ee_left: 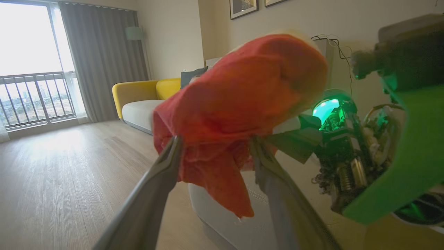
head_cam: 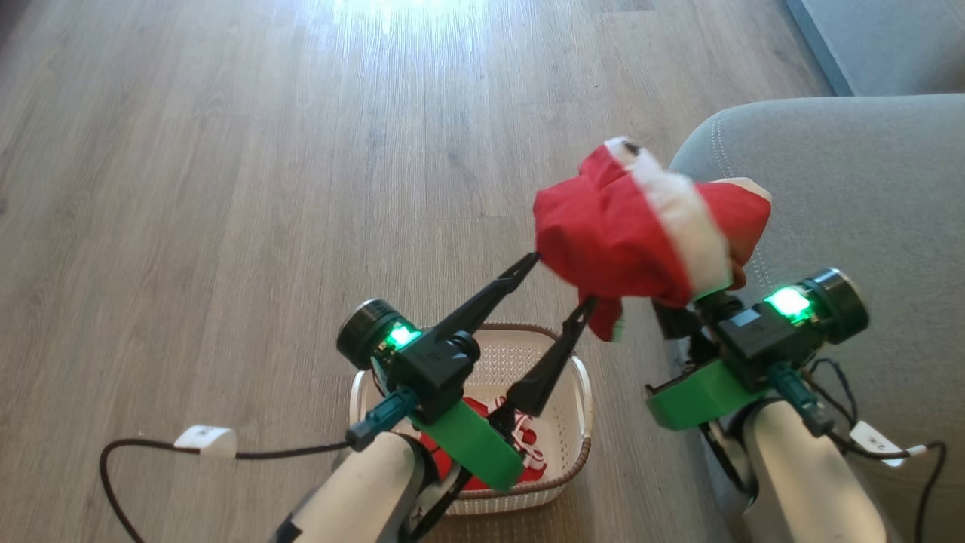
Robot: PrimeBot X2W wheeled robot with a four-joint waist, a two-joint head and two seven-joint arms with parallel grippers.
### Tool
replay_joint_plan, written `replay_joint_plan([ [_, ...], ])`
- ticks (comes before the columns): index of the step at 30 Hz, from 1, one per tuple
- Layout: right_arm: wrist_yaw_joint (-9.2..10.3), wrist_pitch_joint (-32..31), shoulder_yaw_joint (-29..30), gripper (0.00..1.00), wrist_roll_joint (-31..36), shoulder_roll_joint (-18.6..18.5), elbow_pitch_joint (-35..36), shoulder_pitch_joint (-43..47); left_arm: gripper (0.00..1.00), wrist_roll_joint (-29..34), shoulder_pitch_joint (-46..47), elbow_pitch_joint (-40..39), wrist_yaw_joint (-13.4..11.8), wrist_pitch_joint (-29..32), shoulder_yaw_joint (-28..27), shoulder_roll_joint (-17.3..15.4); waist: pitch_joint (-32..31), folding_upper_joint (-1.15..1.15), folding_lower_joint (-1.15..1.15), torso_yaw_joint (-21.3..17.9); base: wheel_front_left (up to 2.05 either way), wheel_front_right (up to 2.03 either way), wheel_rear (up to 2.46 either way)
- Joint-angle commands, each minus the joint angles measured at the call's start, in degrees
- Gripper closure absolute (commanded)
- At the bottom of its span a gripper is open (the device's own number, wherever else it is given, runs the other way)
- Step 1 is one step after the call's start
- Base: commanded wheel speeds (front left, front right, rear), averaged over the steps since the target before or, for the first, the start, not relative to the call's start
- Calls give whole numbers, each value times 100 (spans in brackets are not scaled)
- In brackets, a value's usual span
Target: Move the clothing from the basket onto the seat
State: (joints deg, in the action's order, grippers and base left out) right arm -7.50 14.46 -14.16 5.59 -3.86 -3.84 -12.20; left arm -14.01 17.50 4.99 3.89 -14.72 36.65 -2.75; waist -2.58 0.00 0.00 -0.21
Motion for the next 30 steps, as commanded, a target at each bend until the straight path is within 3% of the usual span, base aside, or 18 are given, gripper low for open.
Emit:
replay_joint_plan([
  [1, 1, 54, 16, 100, 77, 97, 261, -192, 0, 60, 193, -131, 5, -28, -288, -13, 3, 0, 0, -1, 0, 0, 0],
  [30, 1, 54, 1279, 100, 383, 13, 870, 21, 0, 676, -607, 692, 344, -28, -516, -130, 22, 0, 0, -9, 0, 0, 0],
])
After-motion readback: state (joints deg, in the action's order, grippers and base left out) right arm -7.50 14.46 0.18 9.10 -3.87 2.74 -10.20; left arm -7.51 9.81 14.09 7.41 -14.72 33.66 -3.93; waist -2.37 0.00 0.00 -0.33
